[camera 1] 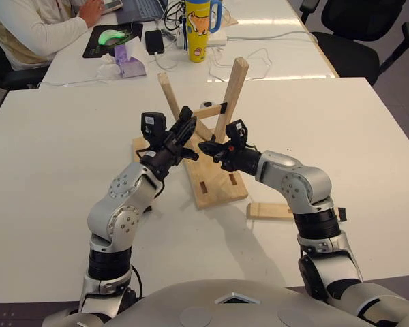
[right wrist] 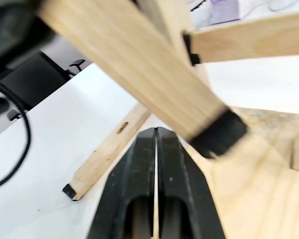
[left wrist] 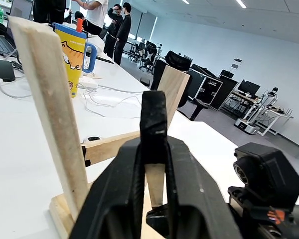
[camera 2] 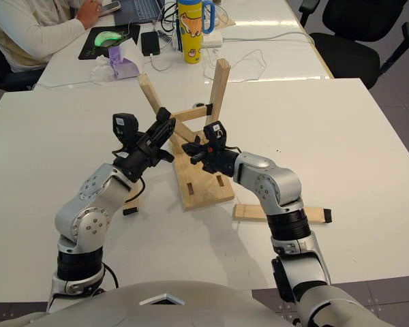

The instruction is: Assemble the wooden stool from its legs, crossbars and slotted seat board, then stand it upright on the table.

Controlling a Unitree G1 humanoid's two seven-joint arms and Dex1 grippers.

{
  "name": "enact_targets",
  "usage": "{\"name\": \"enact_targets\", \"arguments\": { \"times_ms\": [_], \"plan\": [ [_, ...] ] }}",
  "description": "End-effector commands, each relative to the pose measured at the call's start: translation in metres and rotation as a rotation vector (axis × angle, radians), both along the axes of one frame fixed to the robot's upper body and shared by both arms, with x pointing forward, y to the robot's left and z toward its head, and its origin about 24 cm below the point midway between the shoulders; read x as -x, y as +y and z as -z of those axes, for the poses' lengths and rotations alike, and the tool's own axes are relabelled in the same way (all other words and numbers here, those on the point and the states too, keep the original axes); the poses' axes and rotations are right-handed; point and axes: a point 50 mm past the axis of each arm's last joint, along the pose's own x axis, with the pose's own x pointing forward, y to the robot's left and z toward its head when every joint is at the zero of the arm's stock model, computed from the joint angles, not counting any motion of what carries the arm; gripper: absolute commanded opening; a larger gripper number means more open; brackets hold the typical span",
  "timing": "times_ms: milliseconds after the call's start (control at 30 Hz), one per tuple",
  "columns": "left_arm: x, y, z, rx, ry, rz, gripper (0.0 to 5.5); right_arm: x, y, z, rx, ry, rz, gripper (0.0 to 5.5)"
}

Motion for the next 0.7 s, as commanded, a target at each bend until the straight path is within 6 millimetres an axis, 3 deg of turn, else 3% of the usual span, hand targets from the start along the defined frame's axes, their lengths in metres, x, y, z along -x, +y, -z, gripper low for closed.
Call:
{"name": "enact_targets", "arguments": {
  "times_ms": [33,167,300,433,600,700],
  "plan": [
    [0.003,0.005,0.004,-0.024,0.001,-0.013,0.40,-0.003,-0.002,-0.008,-0.005,-0.042,0.012,0.00],
    [0.005,0.023,0.002,-0.013,-0.005,-0.080,0.40,0.003,-0.005,-0.009,-0.007,-0.037,-0.016,0.00],
    [0.014,0.062,-0.005,0.030,-0.013,-0.143,0.40,0.005,-0.021,-0.009,-0.012,-0.036,0.029,0.00],
    [0.022,0.103,-0.002,-0.051,0.017,-0.259,0.40,0.006,-0.040,-0.006,0.001,-0.050,0.130,0.00],
    [0.041,0.113,0.026,-0.081,0.175,-0.311,0.40,0.004,-0.049,-0.002,0.005,-0.060,0.234,0.00],
    [0.040,0.118,0.041,-0.086,0.242,-0.394,0.40,0.005,-0.049,0.002,0.015,-0.059,0.254,0.00]
  ]
}}
